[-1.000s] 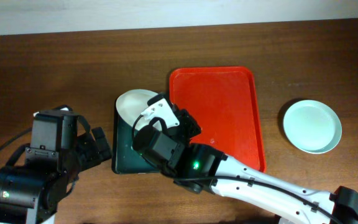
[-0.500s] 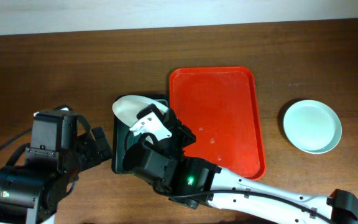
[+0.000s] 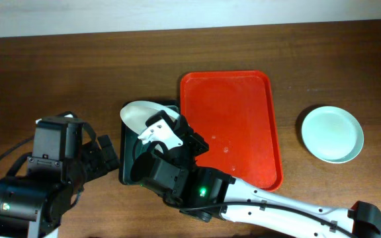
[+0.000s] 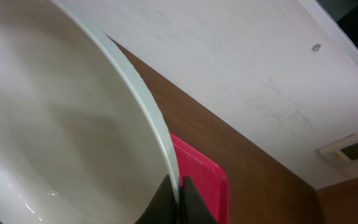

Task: Clean dirty plates on tray and stack at the side
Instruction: 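Carry the white plate right and stack it on the plate pile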

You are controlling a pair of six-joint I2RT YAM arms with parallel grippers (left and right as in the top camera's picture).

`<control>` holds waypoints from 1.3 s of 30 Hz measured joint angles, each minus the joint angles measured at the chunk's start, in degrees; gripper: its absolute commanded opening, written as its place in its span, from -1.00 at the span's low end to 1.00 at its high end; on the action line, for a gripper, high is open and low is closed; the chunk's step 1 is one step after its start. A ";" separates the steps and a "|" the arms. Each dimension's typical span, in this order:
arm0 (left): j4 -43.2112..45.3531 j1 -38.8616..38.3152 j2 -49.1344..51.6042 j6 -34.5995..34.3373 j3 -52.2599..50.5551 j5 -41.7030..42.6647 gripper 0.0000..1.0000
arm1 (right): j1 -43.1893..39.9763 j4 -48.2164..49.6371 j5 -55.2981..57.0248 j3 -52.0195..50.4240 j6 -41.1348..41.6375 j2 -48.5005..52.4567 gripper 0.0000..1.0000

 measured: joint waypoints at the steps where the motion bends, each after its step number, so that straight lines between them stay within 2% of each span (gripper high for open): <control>1: 0.02 0.00 0.00 0.00 0.00 0.00 0.99 | 0.00 -0.02 0.00 0.00 0.07 0.00 -0.92; 4: 0.02 0.00 0.00 0.02 0.00 0.00 0.99 | -0.42 -2.60 -0.31 0.17 4.17 -0.02 -0.92; 6: 0.00 0.00 0.00 0.00 0.00 0.00 0.99 | -2.47 -7.89 -3.43 0.31 12.39 -0.02 -0.92; 7: 0.02 0.00 0.00 0.00 0.00 0.00 0.99 | -4.39 -10.05 -6.75 0.35 16.61 -0.02 -0.92; 9: 0.00 0.00 0.00 0.00 0.00 0.00 0.99 | -11.72 -12.22 -20.24 0.31 24.70 -0.09 -0.92; 11: -0.02 0.00 0.00 0.00 0.00 -0.02 0.99 | -19.56 -12.39 -32.52 0.31 28.57 -0.09 -0.92; 15: 0.02 0.00 0.00 0.00 0.00 -0.02 0.99 | -35.08 -12.83 -55.25 0.31 30.12 -0.79 -0.92; 19: 0.02 0.00 0.00 0.00 0.00 -0.02 0.99 | -51.30 -18.60 -70.16 0.33 28.59 -5.88 -0.92; 25: -0.02 0.00 0.00 0.00 0.00 -0.02 0.99 | -79.93 -31.61 -75.91 0.39 20.85 -12.63 -0.92; 31: 0.02 0.00 0.00 0.00 0.00 0.00 0.99 | -105.15 -32.11 -76.08 -0.87 16.39 -6.69 -0.92; 34: 0.00 0.00 0.00 0.00 0.00 -0.02 0.99 | -110.77 -31.19 -76.11 -1.70 16.68 -0.24 -0.92; 37: 0.02 0.00 0.00 0.00 0.00 -0.02 0.99 | -112.43 -30.38 -76.11 -2.27 16.70 6.99 -0.91; 38: 0.00 0.00 0.00 0.00 0.00 0.00 0.99 | -112.41 -30.23 -76.04 -2.45 16.68 8.61 -0.76; 39: 0.00 0.00 0.00 0.00 0.00 0.00 0.99 | -112.39 -30.12 -75.91 -2.58 16.72 9.66 -0.52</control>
